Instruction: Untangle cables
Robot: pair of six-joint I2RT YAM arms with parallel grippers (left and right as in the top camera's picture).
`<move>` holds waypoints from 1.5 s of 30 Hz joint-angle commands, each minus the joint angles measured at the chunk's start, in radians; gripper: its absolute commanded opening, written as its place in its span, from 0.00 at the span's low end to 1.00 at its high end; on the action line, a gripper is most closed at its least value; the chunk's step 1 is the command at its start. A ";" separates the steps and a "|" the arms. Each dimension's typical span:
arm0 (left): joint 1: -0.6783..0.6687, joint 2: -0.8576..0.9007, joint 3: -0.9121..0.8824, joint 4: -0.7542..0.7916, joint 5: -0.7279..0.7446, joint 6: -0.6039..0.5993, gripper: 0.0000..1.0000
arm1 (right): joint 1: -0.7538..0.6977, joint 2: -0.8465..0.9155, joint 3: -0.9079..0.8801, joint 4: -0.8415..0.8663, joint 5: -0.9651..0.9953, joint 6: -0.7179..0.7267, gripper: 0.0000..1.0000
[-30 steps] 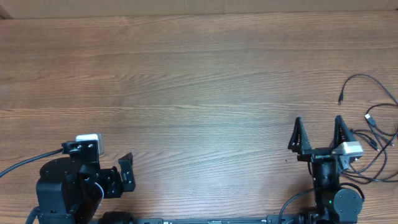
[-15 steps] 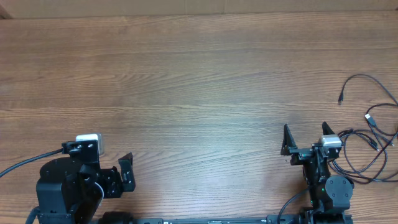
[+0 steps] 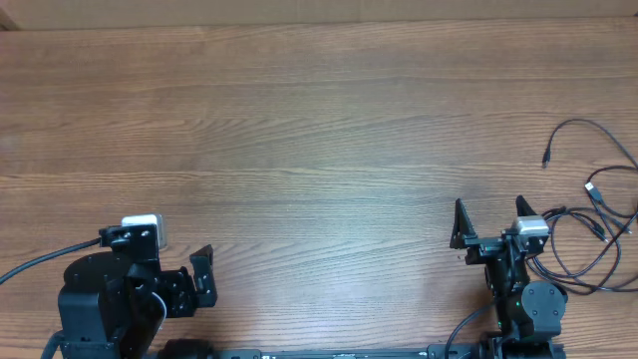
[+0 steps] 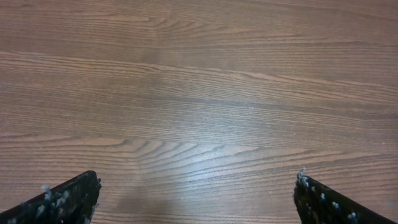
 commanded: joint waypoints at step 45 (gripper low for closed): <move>0.019 -0.601 -0.945 1.081 -0.008 0.037 1.00 | -0.003 -0.010 -0.010 0.008 -0.002 0.006 1.00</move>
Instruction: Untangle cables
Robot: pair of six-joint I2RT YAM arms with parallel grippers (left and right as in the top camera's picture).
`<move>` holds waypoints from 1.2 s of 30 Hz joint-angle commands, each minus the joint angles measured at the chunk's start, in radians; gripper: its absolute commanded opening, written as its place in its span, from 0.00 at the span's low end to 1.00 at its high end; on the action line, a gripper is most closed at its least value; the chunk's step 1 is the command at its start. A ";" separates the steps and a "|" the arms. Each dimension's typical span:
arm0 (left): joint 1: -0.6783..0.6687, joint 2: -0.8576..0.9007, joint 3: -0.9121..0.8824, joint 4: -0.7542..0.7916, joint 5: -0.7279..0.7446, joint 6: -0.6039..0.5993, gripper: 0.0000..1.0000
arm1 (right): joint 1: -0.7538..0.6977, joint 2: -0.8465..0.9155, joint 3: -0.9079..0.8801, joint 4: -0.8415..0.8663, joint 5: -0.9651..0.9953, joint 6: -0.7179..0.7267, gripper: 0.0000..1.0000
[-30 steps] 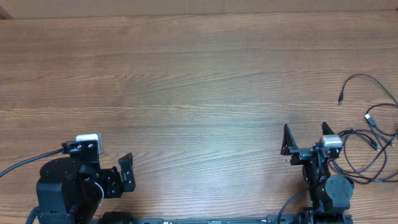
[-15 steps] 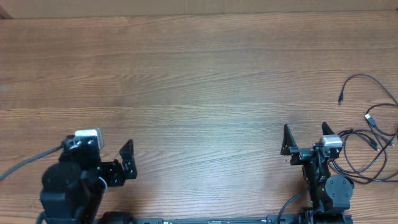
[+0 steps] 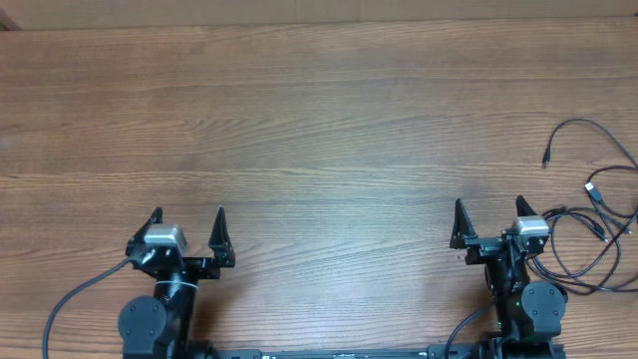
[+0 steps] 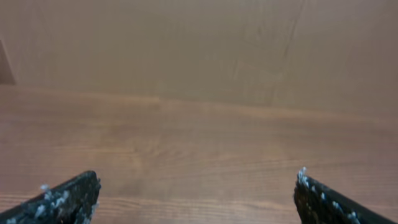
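A tangle of thin black cables (image 3: 593,224) with small plug ends lies at the right edge of the table in the overhead view. My right gripper (image 3: 488,217) stands open just left of the tangle, nothing between its fingers. My left gripper (image 3: 187,221) is open at the front left, far from the cables, its two fingertips pointing toward the far side. In the left wrist view the left gripper (image 4: 196,186) shows only bare wood and the far wall between its wide-apart fingertips (image 4: 74,196).
The wooden table (image 3: 299,130) stretches across the whole overhead view. A beige wall or board (image 4: 199,50) stands beyond its far edge. A black lead (image 3: 80,294) runs from the left arm's base toward the front left.
My left arm has turned: its gripper pointed to the right low at the front left, and now points toward the far edge, with the wrist view raised to the wall. The right arm and cables are unchanged.
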 commanded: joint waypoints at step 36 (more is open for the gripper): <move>0.006 -0.053 -0.264 0.216 -0.025 0.142 1.00 | -0.003 -0.010 -0.010 0.007 -0.001 0.003 1.00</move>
